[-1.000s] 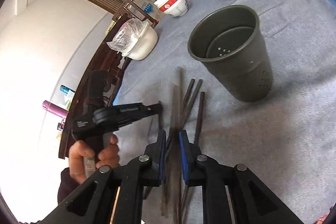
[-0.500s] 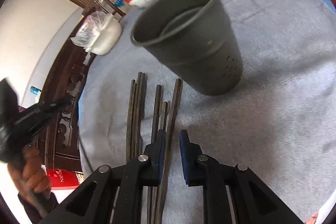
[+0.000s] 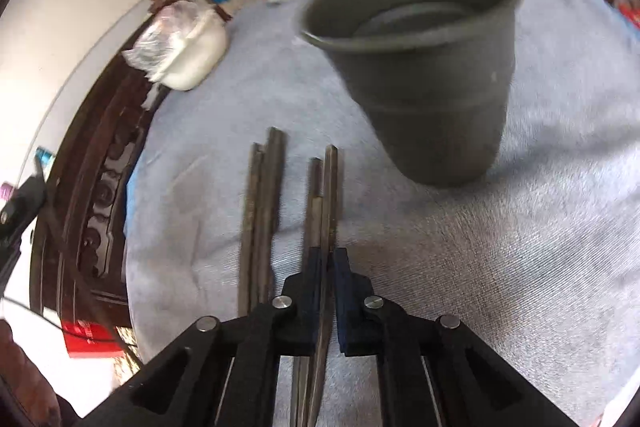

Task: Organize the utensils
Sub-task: 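Lift the left gripper's chopstick upright while the right gripper raises its chopstick, then lower the left chopstick into the grey holder while the right gripper drops its chopstick in, then move both open grippers back down to the remaining chopsticks, then grasp one chopstick with the left gripper while the right gripper grasps another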

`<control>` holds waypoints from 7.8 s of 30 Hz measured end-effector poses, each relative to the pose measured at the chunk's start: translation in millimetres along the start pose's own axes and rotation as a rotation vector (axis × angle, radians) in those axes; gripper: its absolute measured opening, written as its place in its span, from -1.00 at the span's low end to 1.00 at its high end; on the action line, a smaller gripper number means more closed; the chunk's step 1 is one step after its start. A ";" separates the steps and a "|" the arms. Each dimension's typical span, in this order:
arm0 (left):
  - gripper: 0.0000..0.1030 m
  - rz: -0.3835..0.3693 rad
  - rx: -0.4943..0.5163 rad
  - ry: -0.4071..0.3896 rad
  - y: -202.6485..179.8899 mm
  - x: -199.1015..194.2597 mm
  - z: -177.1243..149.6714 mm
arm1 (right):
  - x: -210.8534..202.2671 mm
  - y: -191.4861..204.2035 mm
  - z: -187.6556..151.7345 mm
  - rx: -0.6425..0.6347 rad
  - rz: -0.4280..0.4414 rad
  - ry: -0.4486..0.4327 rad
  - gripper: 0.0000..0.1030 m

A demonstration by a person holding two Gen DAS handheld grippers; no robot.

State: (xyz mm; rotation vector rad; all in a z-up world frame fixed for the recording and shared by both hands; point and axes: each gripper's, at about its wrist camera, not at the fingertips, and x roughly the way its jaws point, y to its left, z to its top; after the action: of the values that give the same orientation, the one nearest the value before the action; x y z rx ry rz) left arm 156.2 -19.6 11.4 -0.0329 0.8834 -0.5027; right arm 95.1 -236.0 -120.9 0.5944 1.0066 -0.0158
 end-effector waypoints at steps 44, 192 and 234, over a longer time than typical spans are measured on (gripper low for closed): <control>-0.89 -0.030 0.087 -0.186 -34.1 -77.3 5.4 | -116.1 14.7 6.3 -0.061 0.329 -0.395 -0.83; -0.36 -0.010 -0.027 0.301 10.8 109.8 -95.7 | -24.6 -76.9 -39.8 0.043 0.222 -0.208 -0.74; -0.35 -0.063 -0.033 0.335 62.4 44.2 -124.8 | 8.7 -5.1 -19.3 -0.051 -0.038 0.098 -0.78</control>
State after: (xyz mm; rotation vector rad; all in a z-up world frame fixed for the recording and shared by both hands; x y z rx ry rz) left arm 111.7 38.3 -115.5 -0.0063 1.2219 -0.5620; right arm 83.3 -228.9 -137.7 0.5328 1.1099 0.0053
